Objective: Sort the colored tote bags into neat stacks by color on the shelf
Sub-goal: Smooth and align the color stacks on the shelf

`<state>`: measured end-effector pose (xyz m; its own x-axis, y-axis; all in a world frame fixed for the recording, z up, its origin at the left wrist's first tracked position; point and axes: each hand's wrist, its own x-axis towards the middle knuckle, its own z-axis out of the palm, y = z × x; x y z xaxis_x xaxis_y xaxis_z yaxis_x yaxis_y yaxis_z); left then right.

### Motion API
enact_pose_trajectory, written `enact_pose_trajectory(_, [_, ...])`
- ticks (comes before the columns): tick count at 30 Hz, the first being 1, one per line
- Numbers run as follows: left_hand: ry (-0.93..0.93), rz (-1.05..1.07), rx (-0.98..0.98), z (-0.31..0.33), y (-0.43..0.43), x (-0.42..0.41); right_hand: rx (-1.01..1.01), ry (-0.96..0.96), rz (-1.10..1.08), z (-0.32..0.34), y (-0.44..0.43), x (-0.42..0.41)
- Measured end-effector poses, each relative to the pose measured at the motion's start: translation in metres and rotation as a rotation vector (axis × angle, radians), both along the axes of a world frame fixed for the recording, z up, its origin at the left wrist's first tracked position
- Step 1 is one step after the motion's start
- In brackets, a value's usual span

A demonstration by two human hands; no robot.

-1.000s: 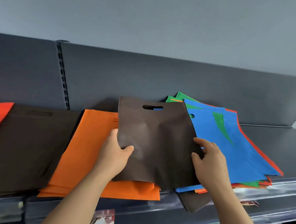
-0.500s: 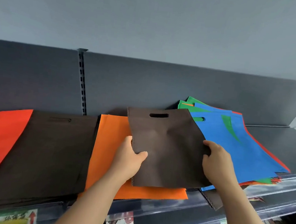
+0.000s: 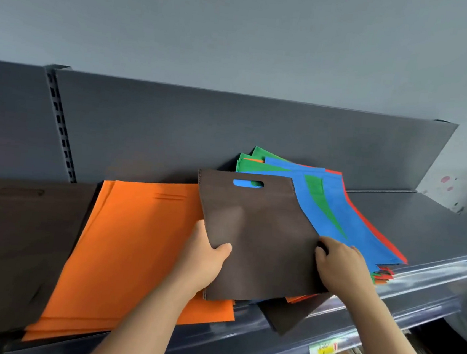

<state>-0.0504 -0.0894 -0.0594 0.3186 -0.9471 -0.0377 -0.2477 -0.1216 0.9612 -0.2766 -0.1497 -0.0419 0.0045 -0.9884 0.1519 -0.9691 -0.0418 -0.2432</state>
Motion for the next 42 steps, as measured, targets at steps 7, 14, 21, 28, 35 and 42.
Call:
enact_pose_trajectory(7, [-0.094, 0.210, -0.067, 0.010, 0.003, 0.007, -0.101, -0.212, 0.121, 0.003, 0.007, 0.002])
enact_pose_trajectory(14, [-0.008, 0.146, 0.027, 0.015, 0.008, 0.002, -0.003, -0.073, 0.057, 0.004, -0.008, -0.006])
enact_pose_trajectory(21, [0.030, 0.114, 0.007, 0.017, 0.011, -0.008, 0.102, -0.049, -0.005, 0.009, -0.003, -0.003])
enact_pose_trajectory(28, [0.113, 0.049, -0.245, 0.039, 0.020, -0.007, 0.092, -0.259, -0.016, 0.013, 0.003, -0.004])
enact_pose_trajectory(35, [0.098, 0.072, -0.389, 0.061, 0.055, 0.041, -0.013, -0.525, 0.041, 0.023, 0.016, 0.032])
enact_pose_trajectory(42, [-0.086, 0.247, -0.275, 0.055, 0.102, 0.130, -0.077, -0.607, 0.200, 0.028, 0.042, 0.115])
